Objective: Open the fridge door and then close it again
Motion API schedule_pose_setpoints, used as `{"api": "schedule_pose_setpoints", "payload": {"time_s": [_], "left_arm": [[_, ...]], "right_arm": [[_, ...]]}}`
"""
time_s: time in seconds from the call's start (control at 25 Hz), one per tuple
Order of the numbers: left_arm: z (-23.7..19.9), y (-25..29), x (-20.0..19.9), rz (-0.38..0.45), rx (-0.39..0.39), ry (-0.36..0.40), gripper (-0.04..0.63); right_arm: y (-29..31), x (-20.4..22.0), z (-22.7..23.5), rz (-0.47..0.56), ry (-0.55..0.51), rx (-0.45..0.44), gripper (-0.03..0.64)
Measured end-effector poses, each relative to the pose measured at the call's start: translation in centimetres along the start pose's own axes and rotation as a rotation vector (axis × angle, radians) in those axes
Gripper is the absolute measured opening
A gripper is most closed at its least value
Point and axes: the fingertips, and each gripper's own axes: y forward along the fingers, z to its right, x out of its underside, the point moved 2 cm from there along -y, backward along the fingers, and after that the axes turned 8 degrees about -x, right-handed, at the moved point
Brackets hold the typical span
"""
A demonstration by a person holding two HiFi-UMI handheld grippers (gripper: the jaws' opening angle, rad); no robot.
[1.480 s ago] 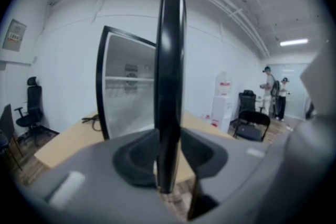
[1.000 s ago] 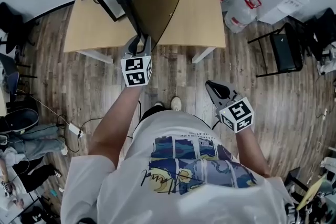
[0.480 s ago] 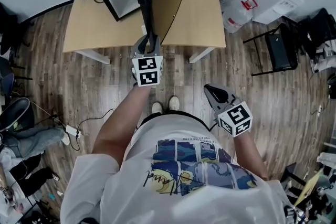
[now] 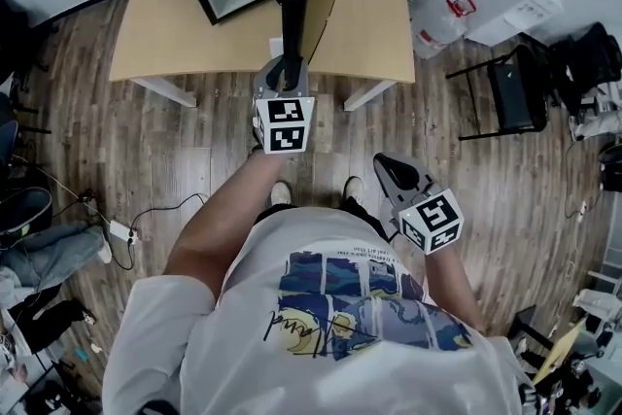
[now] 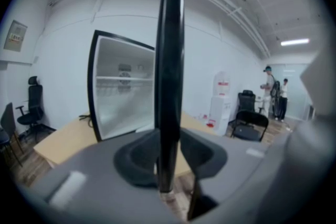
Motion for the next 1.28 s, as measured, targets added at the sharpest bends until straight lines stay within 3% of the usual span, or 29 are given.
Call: {"api": "schedule_pose_setpoints", "payload": {"time_s": [0.44, 1.28], "left_arm": [[4.7, -0.3, -0.7, -0.021, -0.109, -0.024, 0.126], [13.6, 0.4, -1.4, -0.046, -0.242, -0.059, 0.124]], "right_arm": [[-5.0, 0.9, 7.4, -0.011, -0.054, -0.081, 0.014], [-11.5, 3.9, 14.9, -0.008, -0.089, -0.169, 0.014]]}}
